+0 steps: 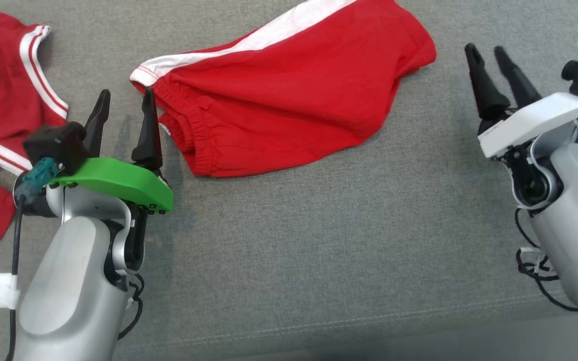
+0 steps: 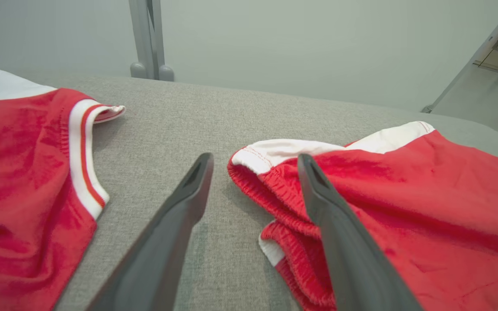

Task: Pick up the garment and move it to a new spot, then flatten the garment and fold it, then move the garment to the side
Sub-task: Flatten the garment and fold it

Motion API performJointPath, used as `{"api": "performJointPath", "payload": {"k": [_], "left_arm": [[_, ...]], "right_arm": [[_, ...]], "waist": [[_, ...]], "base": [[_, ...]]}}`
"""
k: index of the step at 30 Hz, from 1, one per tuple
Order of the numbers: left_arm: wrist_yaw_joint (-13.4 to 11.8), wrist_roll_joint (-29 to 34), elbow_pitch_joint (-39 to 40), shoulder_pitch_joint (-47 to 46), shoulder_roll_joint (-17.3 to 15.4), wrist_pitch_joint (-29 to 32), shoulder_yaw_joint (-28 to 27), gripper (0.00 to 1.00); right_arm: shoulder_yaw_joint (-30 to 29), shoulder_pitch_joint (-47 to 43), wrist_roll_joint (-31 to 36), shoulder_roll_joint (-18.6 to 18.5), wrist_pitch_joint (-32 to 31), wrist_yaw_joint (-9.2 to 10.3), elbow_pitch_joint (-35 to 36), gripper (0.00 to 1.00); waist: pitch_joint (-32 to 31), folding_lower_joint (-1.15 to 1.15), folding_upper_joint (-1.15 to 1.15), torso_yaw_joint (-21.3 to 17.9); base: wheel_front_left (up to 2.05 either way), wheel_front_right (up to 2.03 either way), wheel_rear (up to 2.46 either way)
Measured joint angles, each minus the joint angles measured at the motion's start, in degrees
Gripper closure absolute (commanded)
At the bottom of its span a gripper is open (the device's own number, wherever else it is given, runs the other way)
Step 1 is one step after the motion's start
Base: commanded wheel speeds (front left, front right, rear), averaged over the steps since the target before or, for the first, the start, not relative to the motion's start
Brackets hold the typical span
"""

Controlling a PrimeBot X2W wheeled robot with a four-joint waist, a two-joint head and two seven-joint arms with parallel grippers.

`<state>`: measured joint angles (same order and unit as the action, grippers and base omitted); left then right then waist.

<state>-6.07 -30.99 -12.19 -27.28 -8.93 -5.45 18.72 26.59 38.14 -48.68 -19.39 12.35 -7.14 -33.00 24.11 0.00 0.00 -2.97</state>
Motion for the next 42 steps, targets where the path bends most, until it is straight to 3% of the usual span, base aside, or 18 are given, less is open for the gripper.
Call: {"api": "performJointPath", "payload": {"k": [3,14,27,34,37,39,40,42], "left_arm": [[0.0,0.73,2.19,0.8,0.65,-2.5,0.16,0.0],[0.0,3.72,7.5,5.27,2.98,-6.87,2.68,0.0],[0.0,4.6,11.99,7.67,4.24,-7.83,4.54,0.0],[-0.02,5.09,13.83,8.9,4.31,-8.28,4.67,0.0],[-0.05,5.94,14.79,9.52,4.32,-8.31,4.26,0.0],[-0.07,6.12,15.12,9.97,4.32,-8.31,3.97,0.0],[-0.07,6.23,15.41,10.18,4.32,-8.32,3.65,0.0],[-0.09,6.65,16.08,10.65,4.25,-8.55,2.89,0.0]], "right_arm": [[0.12,-1.48,-3.89,1.24,-2.65,0.0,0.11,0.0],[-2.99,-1.76,-11.67,-1.02,-10.83,0.01,-1.97,0.0],[-6.25,-0.94,-15.78,-2.88,-17.49,1.25,-7.78,0.0],[-6.43,0.94,-17.39,-2.03,-19.79,1.77,-8.69,0.0],[-5.73,2.14,-17.34,-1.33,-20.28,1.75,-8.86,0.57],[-5.52,2.87,-16.95,-0.89,-20.23,1.7,-8.86,0.79],[-5.23,3.13,-16.62,-0.82,-20.2,1.68,-8.87,0.79],[-4.95,3.66,-16.17,-0.46,-19.87,1.67,-9.0,0.98]], "waist": [[-0.5,0.0,0.0,0.96],[-1.8,0.0,0.0,7.32],[-2.32,0.0,0.0,15.33],[-2.33,0.0,0.0,18.63],[-2.21,0.0,0.0,19.42],[-2.09,0.0,0.0,19.54],[-2.04,0.0,0.0,19.48],[-2.01,0.0,0.0,19.13]], "base": [[0.0,0.0,0.0],[0.0,0.0,0.0],[0.0,0.0,0.0],[0.0,0.0,0.0],[0.0,0.0,0.0],[0.0,0.0,0.0],[0.0,0.0,0.0],[0.0,0.0,0.0]]}}
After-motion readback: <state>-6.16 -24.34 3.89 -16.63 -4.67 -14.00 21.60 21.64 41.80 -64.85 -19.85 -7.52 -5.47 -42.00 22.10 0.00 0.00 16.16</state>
